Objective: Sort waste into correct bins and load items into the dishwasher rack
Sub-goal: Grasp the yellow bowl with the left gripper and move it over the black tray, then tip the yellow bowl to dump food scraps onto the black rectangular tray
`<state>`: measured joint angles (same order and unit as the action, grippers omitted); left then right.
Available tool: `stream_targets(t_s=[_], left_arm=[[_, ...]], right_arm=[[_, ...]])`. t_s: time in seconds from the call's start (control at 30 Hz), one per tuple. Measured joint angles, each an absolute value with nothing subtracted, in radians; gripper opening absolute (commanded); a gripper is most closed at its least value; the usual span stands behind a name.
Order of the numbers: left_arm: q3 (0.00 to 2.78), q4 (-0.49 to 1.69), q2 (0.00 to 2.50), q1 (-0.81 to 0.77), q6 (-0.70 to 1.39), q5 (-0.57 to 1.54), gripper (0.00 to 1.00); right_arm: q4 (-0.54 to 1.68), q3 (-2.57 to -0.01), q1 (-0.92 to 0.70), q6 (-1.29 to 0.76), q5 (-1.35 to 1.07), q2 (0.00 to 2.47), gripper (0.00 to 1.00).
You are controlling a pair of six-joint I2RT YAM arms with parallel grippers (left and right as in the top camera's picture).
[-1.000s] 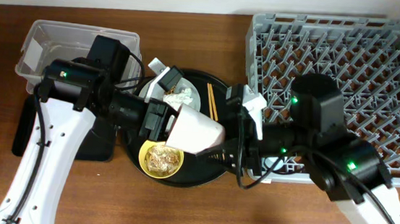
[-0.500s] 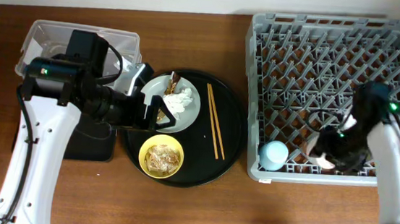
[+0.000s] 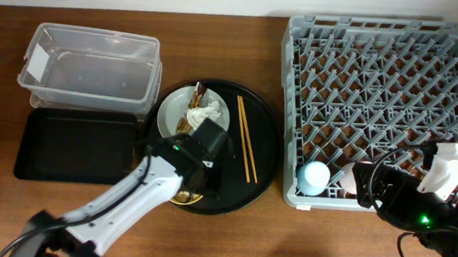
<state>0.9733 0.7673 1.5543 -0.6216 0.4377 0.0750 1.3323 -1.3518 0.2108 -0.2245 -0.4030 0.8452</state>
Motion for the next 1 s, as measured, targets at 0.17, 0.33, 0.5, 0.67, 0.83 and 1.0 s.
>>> stream_targets(t_s=[0.17, 0.33, 0.5, 0.67, 0.83, 1.0], left_arm=[[0.916, 0.657, 1.642, -0.675, 0.475, 0.007, 0.22], [0.921, 0.642, 1.632, -0.678, 0.491, -0.072, 0.0], [1.074, 0.893, 1.598, -0.678, 0.492, -0.002, 0.0], [1.209, 1.026, 1.335, -0.472, 0.464, 0.139, 0.0], [1.216, 1.059, 1.45, 0.204, 0.166, 0.578, 0.0], [1.219, 1.061, 1.816, 0.474, -0.156, 1.125, 0.05]], right_arm=[[1.362, -1.35, 0.211, -0.224, -0.406, 0.891, 0.94], [1.37, -1.35, 0.211, -0.224, -0.406, 0.937, 0.94], [1.373, -1.349, 0.211, -0.224, -0.407, 0.938, 0.94], [1.375, -1.349, 0.211, -0.224, -0.407, 0.938, 0.94], [1.376, -1.348, 0.211, -0.224, -0.41, 0.942, 0.94], [1.375, -1.348, 0.211, -0.224, -0.41, 0.942, 0.94]])
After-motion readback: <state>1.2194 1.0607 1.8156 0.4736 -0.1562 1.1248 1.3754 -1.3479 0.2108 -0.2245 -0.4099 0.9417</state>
